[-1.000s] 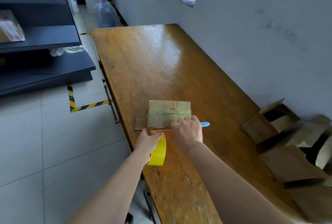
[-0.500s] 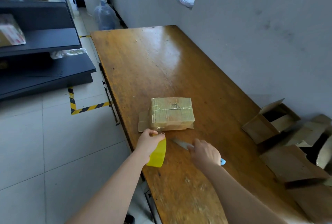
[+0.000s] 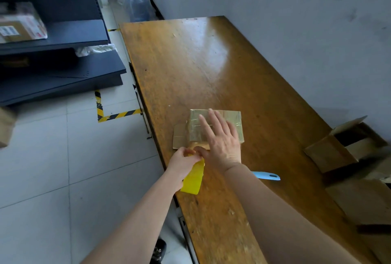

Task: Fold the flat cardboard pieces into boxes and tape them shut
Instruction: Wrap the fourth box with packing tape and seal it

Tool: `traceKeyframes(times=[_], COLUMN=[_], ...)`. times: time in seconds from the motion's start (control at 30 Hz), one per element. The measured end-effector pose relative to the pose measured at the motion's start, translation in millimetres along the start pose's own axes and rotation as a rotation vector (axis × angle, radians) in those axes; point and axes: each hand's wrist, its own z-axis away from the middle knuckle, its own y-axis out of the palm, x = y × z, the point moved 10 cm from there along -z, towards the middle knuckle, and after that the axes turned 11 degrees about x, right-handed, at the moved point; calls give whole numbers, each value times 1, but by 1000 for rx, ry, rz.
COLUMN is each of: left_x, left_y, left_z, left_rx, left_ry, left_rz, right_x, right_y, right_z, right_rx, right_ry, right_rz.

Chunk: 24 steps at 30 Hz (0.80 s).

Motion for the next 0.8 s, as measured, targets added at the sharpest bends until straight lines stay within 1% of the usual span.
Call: traceKeyframes(times=[0.1,0.2,0.37,0.53,0.67,0.8], left_x=[1,1,2,11,12,2], left_y=[0,1,2,2,1,5], left_z=[-1,-2,-1,0,1,7], left_rx=[7,10,17,44,71,54], left_ry=[-6,-5,-3,-44,-70,-36], left_rz=[35,54,47,35,47,34], right_x=[-5,-9,-11,-9,-9,-12], right_y=[19,30,27,23,21,20], right_z=[-13,-19,-25,-26,-29,-26], right_rx=[90,122,72,26,12,17], right_ry=[9,24,24,45,82,70], right_rz=[-2,-2,-13,28,-11,-77])
